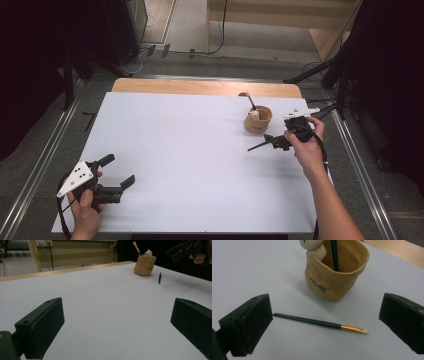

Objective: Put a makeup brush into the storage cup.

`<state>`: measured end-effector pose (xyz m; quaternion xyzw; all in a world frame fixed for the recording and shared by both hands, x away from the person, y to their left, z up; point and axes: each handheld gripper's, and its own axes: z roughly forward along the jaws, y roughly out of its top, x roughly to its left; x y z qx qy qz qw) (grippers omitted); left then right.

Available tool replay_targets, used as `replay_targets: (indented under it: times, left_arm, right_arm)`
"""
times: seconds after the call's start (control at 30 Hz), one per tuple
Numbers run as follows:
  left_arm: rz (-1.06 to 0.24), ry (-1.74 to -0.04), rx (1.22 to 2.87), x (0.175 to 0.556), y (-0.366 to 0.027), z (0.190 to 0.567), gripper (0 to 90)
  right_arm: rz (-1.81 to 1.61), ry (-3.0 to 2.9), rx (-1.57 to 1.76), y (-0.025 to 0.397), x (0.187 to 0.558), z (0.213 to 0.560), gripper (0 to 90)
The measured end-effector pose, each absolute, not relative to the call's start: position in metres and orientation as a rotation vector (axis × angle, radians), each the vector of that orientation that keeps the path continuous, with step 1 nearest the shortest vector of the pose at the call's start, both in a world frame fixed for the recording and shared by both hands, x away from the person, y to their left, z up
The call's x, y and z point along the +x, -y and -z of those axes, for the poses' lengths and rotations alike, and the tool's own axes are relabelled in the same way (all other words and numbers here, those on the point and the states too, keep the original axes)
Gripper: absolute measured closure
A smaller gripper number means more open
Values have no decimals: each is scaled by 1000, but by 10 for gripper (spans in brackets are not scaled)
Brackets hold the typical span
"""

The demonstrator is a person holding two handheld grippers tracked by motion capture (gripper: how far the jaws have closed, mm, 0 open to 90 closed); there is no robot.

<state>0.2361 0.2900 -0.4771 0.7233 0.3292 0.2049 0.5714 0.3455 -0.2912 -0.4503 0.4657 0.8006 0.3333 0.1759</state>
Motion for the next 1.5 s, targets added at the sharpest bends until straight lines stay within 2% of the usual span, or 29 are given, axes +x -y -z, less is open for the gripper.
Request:
replay_targets:
  times: [0.33, 0.87, 1.17, 1.5]
  left_arm:
    - [-477, -764, 1708, 236, -288, 477, 0]
    - [-472, -755, 1710, 236, -289, 477, 0]
    - [-469, -754, 1712, 237, -289, 478, 0]
    - [-467, -755, 1713, 237, -289, 478, 0]
  right_arm:
    - [-785, -2471, 1235, 282, 367, 446, 0]
    - [-417, -2671, 1170, 272, 388, 473, 3]
    - [-370, -2720, 1125, 265, 391, 483, 132]
    - [-356, -2744, 1173, 265, 390, 492, 189]
